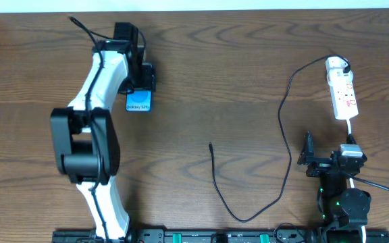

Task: Plug charger to phone and switch on socket
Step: 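Lift the phone with the left gripper and tilt it upright toward center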

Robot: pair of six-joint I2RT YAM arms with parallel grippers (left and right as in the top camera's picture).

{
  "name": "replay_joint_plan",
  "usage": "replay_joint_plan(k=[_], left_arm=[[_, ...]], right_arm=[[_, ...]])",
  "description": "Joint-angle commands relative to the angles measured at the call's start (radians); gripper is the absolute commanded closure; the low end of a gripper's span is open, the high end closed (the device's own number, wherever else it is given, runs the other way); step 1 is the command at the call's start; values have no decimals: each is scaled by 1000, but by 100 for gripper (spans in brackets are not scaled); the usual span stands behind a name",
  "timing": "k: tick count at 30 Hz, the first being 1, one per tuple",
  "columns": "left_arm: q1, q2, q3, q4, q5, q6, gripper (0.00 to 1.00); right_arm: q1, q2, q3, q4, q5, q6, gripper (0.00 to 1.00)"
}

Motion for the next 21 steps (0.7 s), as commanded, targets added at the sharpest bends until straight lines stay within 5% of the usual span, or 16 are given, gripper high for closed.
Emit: replay_joint_plan(k=[1, 6, 14, 21], left_arm=[[2, -73, 15, -12, -6, 10, 93], [2, -126, 15, -64, 53, -10, 93], [2, -148, 15, -124, 521, -150, 93], [2, -148, 15, -132, 851, -605, 92]], right_arm=[[10, -6, -2, -4, 5, 10, 1], [10, -6, -2, -3, 5, 10, 1], [10, -6, -2, -4, 5, 10, 1], [10, -6, -2, -3, 5, 10, 1]])
